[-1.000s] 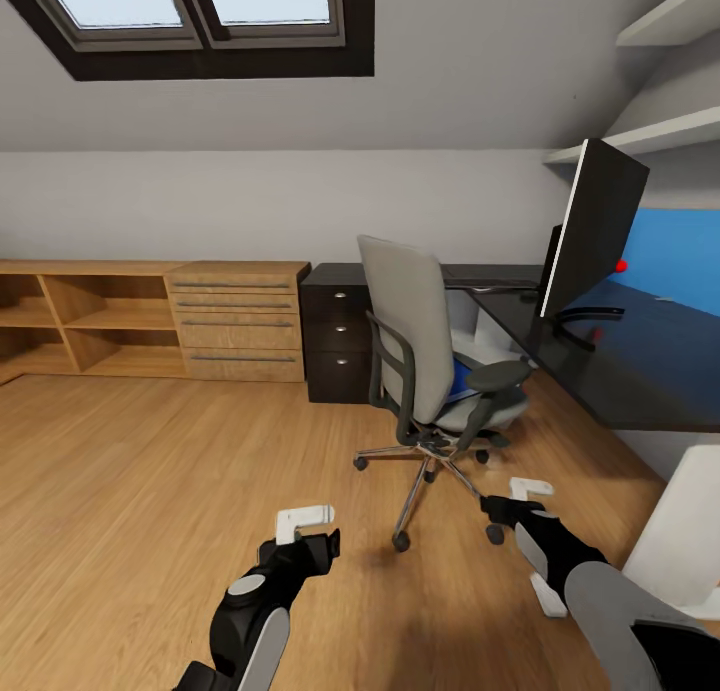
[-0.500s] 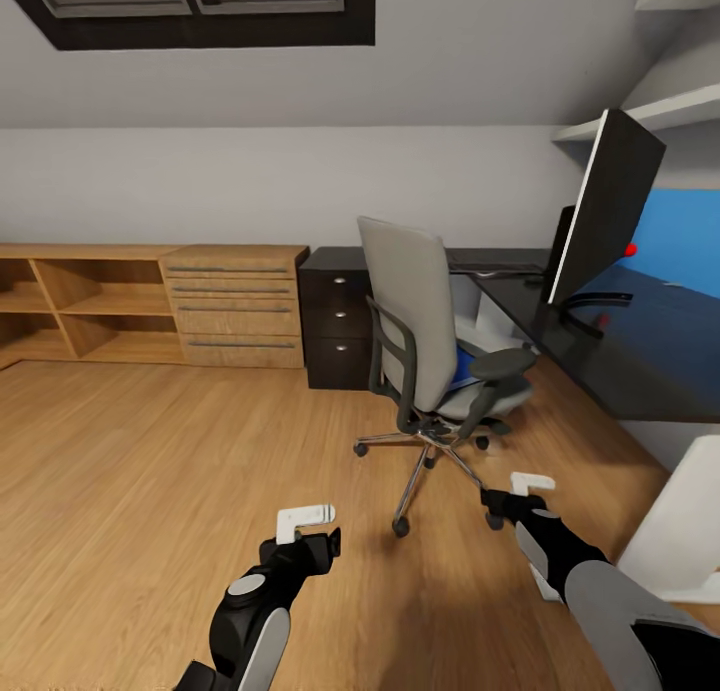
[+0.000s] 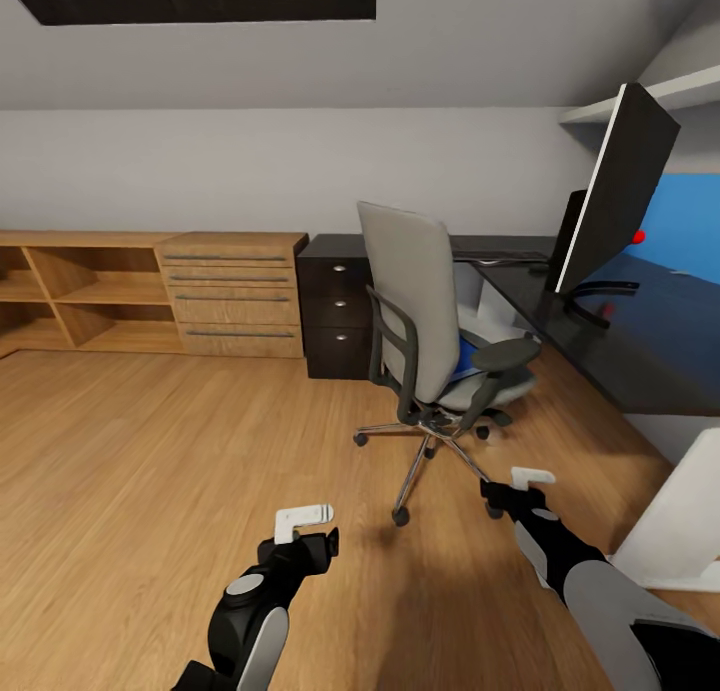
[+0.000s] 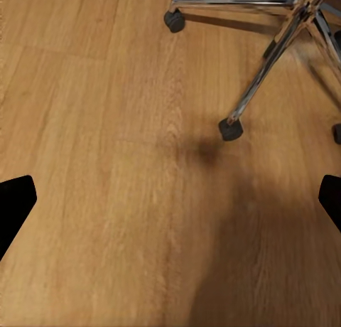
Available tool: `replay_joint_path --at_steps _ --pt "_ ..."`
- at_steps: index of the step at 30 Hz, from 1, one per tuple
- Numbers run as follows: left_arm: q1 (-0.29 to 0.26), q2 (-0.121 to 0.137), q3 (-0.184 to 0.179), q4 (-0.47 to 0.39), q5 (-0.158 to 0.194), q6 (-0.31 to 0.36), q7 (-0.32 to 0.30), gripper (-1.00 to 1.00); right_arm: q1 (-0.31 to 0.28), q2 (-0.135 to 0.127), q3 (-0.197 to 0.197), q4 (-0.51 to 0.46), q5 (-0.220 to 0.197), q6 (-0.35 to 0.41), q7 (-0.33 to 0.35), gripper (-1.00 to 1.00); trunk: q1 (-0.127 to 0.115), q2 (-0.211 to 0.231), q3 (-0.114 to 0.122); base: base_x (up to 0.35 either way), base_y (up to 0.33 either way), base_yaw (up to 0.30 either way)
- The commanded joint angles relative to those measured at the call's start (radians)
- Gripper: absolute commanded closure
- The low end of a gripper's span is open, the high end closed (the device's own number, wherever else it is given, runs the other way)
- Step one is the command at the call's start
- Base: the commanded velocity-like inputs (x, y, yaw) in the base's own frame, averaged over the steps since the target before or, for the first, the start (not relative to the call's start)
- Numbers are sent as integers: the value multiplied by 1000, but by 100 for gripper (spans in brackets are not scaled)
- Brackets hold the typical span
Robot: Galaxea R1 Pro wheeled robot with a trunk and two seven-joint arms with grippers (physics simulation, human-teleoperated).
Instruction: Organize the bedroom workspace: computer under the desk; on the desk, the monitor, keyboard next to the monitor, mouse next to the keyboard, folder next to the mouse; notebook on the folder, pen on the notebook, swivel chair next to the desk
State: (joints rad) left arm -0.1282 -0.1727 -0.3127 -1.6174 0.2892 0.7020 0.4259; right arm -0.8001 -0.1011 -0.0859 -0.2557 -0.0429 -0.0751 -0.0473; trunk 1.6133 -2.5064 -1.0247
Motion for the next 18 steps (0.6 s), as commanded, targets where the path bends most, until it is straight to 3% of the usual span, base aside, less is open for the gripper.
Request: replay_joint_path --at_steps 1,6,7,11,18 --pt "-1 0 0 -1 10 2 10 -100 -1 0 -4 1 -5 -9 0 -100 0 0 -1 0 0 0" --pt "-1 12 1 -1 10 2 10 -100 1 -1 -10 8 -2 -109 -1 -100 0 0 -1 0 0 0" --pt "-1 14 1 -1 10 2 10 -100 2 -2 -11 14 0 -198 -24 -100 0 0 -1 0 0 0" --pt "-1 16 2 -1 10 2 10 -100 2 -4 -11 14 -3 -227 -119 -100 0 0 -1 0 0 0" --pt "-1 26 21 -1 11 3 10 -100 4 3 -11 11 -6 -233 -143 -100 0 0 -1 0 0 0"
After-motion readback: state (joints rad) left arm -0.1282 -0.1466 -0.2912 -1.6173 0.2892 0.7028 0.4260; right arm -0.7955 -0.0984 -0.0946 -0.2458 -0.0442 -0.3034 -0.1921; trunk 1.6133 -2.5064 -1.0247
